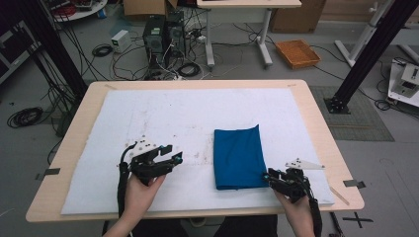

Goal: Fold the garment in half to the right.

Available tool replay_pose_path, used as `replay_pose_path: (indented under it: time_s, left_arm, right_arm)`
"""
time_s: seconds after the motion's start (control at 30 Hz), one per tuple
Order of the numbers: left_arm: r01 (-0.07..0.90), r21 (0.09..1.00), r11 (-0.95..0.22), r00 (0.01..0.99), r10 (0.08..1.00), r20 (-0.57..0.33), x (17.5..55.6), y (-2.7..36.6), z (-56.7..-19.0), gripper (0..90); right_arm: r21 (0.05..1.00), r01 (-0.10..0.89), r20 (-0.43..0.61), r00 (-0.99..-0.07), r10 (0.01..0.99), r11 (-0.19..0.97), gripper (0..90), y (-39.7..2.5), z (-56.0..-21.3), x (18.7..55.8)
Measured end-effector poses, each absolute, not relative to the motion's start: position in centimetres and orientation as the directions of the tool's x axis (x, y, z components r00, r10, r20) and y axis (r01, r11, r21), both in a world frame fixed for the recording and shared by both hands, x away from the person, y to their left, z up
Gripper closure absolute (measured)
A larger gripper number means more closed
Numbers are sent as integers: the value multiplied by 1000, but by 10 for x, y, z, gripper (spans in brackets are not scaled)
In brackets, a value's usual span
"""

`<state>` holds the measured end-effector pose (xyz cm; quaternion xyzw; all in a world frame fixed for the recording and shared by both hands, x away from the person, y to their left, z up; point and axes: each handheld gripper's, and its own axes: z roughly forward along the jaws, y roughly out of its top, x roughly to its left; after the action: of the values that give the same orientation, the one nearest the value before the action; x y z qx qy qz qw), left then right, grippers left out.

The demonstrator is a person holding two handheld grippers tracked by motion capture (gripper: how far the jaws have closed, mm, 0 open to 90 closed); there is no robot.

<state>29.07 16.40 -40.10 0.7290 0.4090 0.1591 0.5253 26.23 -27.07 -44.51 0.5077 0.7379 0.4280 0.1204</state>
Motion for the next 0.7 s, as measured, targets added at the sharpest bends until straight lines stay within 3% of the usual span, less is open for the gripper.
replay_pose_path:
  time_s: [0.03,0.07,0.1,0.23,0.3,0.37,0.5,0.7]
  left_arm:
    - [429,896,-114,615,763,-198,291,164,-401,491]
    - [433,896,-95,602,771,-209,291,170,-401,491]
    - [433,896,-95,602,771,-209,291,170,-401,491]
    - [437,895,-87,594,775,-215,291,176,-402,491]
    - [438,895,-86,595,774,-217,291,176,-403,491]
    - [439,894,-89,595,774,-216,292,176,-403,491]
    - [440,892,-99,603,769,-212,293,175,-405,491]
    - [441,891,-107,600,773,-204,295,177,-408,476]
  right_arm:
    - [751,649,260,-462,848,123,712,-271,-447,262]
    - [747,651,257,-468,846,133,848,-271,-448,262]
    - [747,651,252,-466,848,135,874,-271,-448,260]
    - [750,647,239,-458,856,137,887,-276,-446,258]
    - [749,649,237,-452,860,135,884,-278,-447,257]
    - [745,654,246,-449,859,128,764,-279,-447,257]
    - [767,632,238,-440,866,110,711,-282,-438,264]
    - [823,566,234,-427,874,56,710,-280,-411,333]
